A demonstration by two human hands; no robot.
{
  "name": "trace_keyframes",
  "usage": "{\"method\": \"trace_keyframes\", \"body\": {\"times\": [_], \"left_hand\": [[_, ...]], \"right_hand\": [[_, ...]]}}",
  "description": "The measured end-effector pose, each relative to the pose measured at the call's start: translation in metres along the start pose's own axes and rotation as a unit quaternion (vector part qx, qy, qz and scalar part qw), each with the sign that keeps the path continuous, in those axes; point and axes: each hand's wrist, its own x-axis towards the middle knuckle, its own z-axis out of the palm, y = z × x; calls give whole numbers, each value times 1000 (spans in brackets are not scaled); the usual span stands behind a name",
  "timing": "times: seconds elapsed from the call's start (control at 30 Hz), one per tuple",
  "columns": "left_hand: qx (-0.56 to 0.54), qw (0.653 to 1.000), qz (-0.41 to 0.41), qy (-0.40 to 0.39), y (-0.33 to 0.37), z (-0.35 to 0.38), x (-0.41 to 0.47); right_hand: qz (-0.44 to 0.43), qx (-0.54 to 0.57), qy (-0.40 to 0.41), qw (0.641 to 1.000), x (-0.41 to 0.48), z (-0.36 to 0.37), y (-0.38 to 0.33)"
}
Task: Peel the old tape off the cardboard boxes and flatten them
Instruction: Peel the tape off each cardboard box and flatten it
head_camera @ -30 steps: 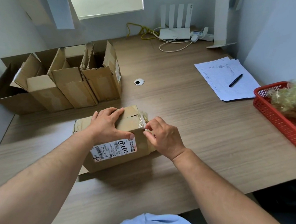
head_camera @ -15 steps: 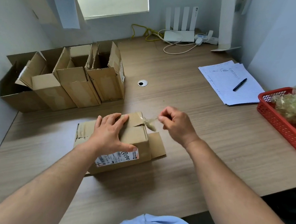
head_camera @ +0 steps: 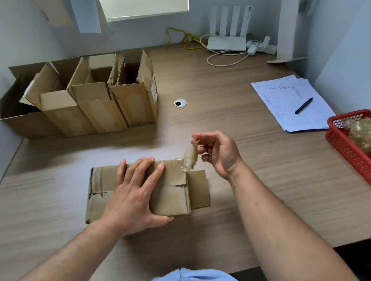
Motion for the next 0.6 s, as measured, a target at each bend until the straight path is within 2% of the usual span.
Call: {"method": "trace_keyframes", "body": {"times": [0.07, 0.13, 0.2, 0.27, 0.37, 0.47, 0.6], "left_hand": [[9, 1000, 1, 1, 2, -1, -4], [13, 1000, -2, -2, 3, -2, -5], [13, 1000, -7, -6, 4, -3, -5], [14, 1000, -11, -11, 4, -4, -3], [14, 1000, -13, -15, 3, -3, -2], [8, 1000, -19, -20, 1, -2, 0], [7, 999, -24, -26, 0, -2, 4]], "right_hand": [[-8, -33, -13, 999, 2, 3, -4], [-37, -169, -41, 984, 1, 11, -8], [-35, -239, -97, 965, -1, 19, -9], [-19, -252, -141, 957, -2, 23, -9], [6, -281, -165, 945, -2, 24, -10], [9, -305, -164, 938, -1, 26, -10], [-31, -317, -132, 939, 1, 32, -10]]}}
